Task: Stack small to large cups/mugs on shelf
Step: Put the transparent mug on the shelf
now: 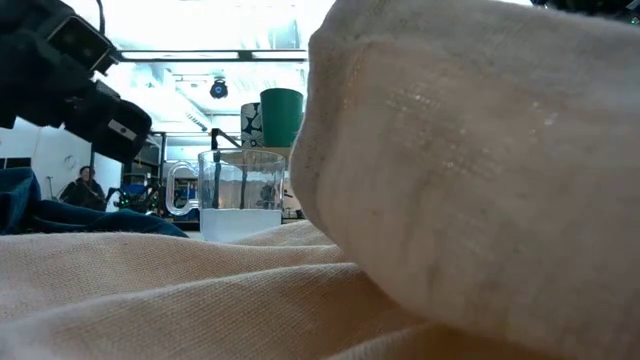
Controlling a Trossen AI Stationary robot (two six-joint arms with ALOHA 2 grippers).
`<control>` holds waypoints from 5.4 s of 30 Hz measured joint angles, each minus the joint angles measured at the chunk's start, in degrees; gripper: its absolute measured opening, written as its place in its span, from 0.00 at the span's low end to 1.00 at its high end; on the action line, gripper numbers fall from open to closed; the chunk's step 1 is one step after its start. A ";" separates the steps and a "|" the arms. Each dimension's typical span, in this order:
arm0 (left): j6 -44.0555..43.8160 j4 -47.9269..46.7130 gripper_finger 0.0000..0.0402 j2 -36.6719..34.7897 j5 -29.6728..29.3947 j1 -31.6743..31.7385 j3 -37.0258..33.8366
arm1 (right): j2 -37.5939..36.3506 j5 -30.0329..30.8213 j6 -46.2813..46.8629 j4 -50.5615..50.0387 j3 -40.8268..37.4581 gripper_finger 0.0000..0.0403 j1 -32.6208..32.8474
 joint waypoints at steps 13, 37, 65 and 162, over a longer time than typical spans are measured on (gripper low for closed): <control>9.80 4.80 0.24 11.13 -13.01 -4.10 -0.07 | 0.01 0.03 1.39 0.00 0.00 0.37 0.01; 7.06 53.23 0.24 52.49 -30.19 -14.21 -1.81 | 0.00 0.02 2.81 0.50 0.00 0.37 0.02; 7.02 64.57 0.24 65.79 -32.27 -14.19 1.88 | 0.00 -0.09 2.75 1.40 0.00 0.37 0.02; 5.41 -3.13 0.03 31.42 -48.12 5.00 39.55 | 0.02 0.55 -3.65 1.16 0.00 0.37 0.00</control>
